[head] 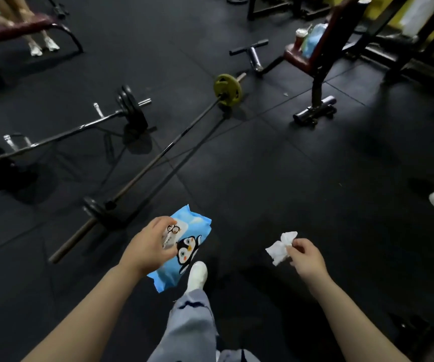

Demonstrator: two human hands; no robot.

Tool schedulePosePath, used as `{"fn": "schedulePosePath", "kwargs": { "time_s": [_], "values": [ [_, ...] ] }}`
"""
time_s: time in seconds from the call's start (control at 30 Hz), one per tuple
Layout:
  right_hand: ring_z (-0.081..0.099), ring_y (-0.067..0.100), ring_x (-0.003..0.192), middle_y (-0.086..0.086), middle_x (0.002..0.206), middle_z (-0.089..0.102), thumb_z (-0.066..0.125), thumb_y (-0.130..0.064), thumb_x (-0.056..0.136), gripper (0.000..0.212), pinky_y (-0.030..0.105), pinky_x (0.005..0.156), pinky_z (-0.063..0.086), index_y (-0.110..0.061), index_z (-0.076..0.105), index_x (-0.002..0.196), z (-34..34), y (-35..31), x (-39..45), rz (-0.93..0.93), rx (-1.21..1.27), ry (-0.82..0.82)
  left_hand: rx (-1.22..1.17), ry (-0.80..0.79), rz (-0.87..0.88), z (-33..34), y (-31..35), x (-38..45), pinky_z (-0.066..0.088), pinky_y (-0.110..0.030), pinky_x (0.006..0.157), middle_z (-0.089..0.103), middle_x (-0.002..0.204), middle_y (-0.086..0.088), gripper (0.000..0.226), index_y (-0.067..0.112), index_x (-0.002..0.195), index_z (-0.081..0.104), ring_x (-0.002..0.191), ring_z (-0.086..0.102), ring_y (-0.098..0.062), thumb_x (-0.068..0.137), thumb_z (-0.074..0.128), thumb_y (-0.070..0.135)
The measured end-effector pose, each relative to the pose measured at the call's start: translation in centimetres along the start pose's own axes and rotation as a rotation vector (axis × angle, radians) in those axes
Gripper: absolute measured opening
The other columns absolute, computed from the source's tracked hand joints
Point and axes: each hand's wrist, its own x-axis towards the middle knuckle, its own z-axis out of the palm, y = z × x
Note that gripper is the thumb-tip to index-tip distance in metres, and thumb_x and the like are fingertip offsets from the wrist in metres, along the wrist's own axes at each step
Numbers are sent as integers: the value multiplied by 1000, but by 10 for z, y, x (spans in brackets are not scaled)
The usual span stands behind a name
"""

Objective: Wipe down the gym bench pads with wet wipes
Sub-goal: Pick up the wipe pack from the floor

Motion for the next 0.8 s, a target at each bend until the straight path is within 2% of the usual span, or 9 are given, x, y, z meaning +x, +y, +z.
{"fn": "schedulePosePath", "kwargs": {
  "time_s": [0.13, 0.27, 0.4, 0.57, 0.67, 0.73, 0.8],
  "values": [
    [65, 21, 87, 0, 94, 66, 60, -24, 91, 10, 42, 80, 57, -24, 61, 100, -14, -27, 57, 111, 94, 121, 26, -72, 174, -4, 25, 113, 53, -30, 79, 47, 127, 23, 47, 31, 119, 57, 100, 59, -5, 77, 74, 24],
    [64, 23, 88, 2, 94, 66, 57, -21, 92, 9, 44, 82, 56, -25, 61, 99, -43, -51, 99, 182, 201, 262, 82, -180, 272, -4, 65, 216, 52, -29, 69, 48, 122, 22, 41, 33, 114, 56, 91, 60, -7, 78, 73, 24],
    [62, 20, 84, 2, 95, 66, 57, -17, 92, 8, 36, 74, 51, -21, 61, 97, -81, -65, 132, 221, 280, 389, 166, -280, 385, 11, 121, 305, 43, -23, 63, 47, 122, 24, 39, 34, 116, 55, 88, 58, -6, 80, 70, 26],
    [64, 27, 88, 4, 93, 66, 58, -16, 88, 4, 46, 82, 53, -18, 61, 90, -139, -61, 176, 299, 346, 548, 192, -358, 488, 47, 205, 398, 43, -25, 67, 50, 121, 19, 38, 30, 117, 57, 87, 59, -10, 82, 71, 25],
    [64, 29, 90, 2, 92, 65, 59, -16, 88, 6, 48, 85, 53, -21, 59, 85, -184, -53, 212, 338, 399, 603, 199, -365, 543, 76, 265, 450, 41, -21, 63, 50, 120, 17, 39, 29, 118, 58, 84, 59, -11, 82, 72, 24],
    [64, 28, 90, -1, 90, 63, 58, -16, 89, 10, 48, 86, 52, -23, 57, 84, -218, -48, 238, 342, 436, 637, 202, -360, 581, 97, 310, 480, 39, -19, 59, 51, 119, 17, 39, 28, 117, 58, 82, 58, -10, 82, 73, 23],
    [62, 23, 89, -3, 91, 61, 57, -15, 92, 8, 44, 87, 52, -22, 57, 88, -259, -42, 266, 348, 499, 648, 207, -347, 610, 119, 359, 510, 43, -22, 60, 52, 120, 17, 39, 28, 117, 58, 82, 59, -11, 82, 72, 23]
  ]
}}
